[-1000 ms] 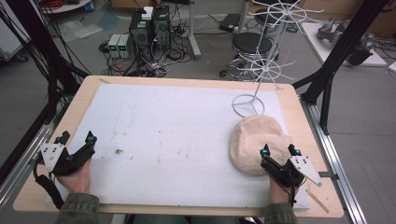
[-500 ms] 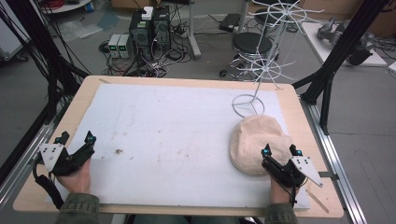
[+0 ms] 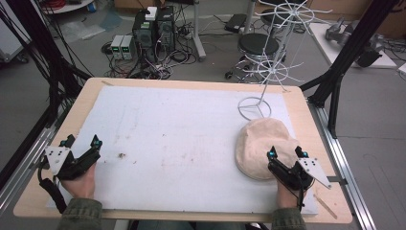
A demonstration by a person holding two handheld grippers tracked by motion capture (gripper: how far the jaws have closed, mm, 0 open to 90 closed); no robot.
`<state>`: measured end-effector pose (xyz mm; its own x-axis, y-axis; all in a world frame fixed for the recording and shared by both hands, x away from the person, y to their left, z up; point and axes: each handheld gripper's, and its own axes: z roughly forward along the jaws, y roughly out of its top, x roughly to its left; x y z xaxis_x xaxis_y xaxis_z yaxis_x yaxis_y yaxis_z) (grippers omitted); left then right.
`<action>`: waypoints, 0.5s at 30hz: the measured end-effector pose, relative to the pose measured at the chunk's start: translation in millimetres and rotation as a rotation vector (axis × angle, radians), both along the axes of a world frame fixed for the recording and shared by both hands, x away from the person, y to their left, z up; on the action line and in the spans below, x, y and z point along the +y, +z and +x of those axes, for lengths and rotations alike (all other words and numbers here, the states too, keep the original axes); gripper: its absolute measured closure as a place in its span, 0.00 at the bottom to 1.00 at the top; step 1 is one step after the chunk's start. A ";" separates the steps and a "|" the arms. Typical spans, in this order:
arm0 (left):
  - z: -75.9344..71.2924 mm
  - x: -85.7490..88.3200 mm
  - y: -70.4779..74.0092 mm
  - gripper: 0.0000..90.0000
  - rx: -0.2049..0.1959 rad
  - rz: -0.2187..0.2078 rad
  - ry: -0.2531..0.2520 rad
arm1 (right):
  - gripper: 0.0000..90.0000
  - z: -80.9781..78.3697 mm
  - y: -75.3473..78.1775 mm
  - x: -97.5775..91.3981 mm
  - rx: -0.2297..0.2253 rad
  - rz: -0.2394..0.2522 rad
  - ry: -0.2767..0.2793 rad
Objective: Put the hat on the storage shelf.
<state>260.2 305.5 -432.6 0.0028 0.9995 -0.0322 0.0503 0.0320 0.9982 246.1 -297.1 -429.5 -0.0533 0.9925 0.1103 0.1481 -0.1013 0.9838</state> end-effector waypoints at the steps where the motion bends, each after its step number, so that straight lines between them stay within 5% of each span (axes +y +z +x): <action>1: -0.1 0.0 0.0 0.25 0.002 0.004 -0.002 | 0.13 1.7 3.6 0.5 -0.010 0.002 0.005; 15: 0.5 -1.6 -0.8 0.25 0.011 0.004 -0.010 | 0.13 12.5 15.9 14.1 -0.003 -0.027 0.084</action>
<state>260.7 303.9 -433.4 0.0127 0.9995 -0.0279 0.0621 0.0270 0.9977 258.7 -282.9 -413.6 -0.1372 0.9870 0.0832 0.1517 -0.0621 0.9865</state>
